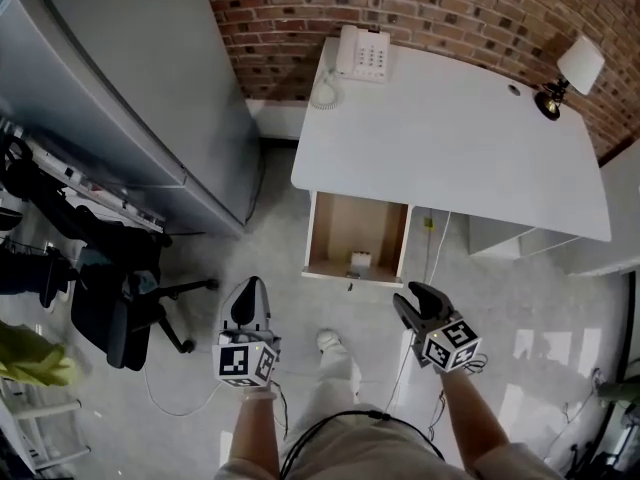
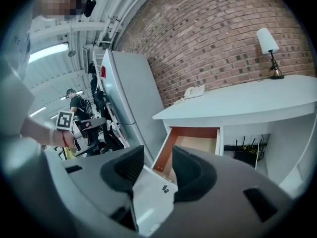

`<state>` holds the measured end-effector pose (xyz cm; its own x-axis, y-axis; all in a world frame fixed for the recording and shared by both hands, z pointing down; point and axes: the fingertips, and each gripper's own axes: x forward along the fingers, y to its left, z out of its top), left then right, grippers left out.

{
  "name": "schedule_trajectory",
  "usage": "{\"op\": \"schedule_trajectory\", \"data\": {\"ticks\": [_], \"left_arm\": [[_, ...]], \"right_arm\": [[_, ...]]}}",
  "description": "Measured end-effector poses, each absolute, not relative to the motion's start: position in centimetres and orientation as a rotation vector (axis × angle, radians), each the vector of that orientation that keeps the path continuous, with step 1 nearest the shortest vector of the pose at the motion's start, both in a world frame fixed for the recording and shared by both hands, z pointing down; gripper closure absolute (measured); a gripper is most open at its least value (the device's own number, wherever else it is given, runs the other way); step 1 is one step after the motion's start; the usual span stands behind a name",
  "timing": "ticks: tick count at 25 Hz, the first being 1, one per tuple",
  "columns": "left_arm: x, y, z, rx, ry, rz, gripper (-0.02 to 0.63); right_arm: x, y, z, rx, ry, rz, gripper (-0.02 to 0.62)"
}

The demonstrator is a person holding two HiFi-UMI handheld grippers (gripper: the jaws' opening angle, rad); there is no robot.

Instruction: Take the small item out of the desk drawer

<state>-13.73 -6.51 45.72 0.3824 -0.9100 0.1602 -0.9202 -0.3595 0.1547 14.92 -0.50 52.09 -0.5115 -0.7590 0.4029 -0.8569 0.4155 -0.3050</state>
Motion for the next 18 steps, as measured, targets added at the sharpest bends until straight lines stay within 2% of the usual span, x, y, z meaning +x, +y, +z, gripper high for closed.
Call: {"op": "schedule_trajectory", "data": {"ticks": [18], "left_arm": [[-10.6,-13.0,53.2,2.451,-1.497,0.158,0.601]], "right_arm": [[14.6,-8.4,61.8,1.178,-2.374,0.808,0.408]]}}
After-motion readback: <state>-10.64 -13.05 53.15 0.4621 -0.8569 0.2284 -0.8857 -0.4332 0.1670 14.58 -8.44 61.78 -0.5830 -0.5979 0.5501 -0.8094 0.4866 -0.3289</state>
